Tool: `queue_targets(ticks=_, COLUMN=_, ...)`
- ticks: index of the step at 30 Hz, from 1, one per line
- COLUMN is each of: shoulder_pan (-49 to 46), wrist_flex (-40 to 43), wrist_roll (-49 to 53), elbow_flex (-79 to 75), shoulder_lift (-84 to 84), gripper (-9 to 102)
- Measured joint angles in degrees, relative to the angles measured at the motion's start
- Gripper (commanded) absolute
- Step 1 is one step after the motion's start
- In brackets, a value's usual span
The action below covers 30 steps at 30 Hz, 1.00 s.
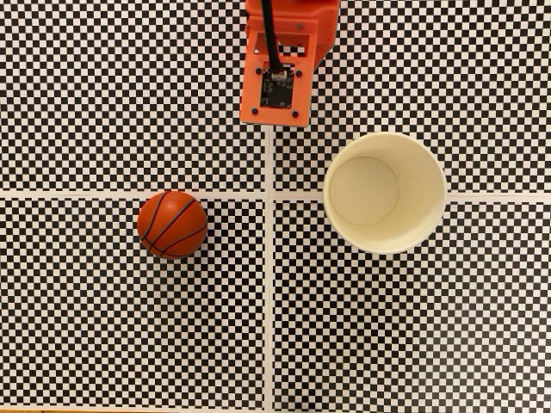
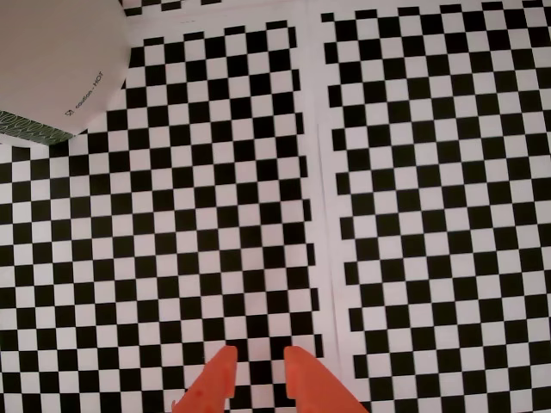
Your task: Grasp basketball and place into cup.
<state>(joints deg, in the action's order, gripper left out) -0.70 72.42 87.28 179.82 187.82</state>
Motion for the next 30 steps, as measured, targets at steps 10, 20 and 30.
queue_targets(ticks=10, shoulder_pan=0.0, wrist_flex=0.0, wrist_roll=0.0, elbow_flex=0.0, shoulder_lift=0.0, gripper=0)
queue_targets(ticks=20, shoulder_pan=4.39, wrist_flex=0.0, wrist_roll=0.18, elbow_flex=0.0, shoulder_lift=0.0, gripper=0)
queue_targets(ticks=30, shoulder_pan=2.72, wrist_flex=-0.35, wrist_roll=0.7, elbow_flex=0.0, shoulder_lift=0.0, gripper=0)
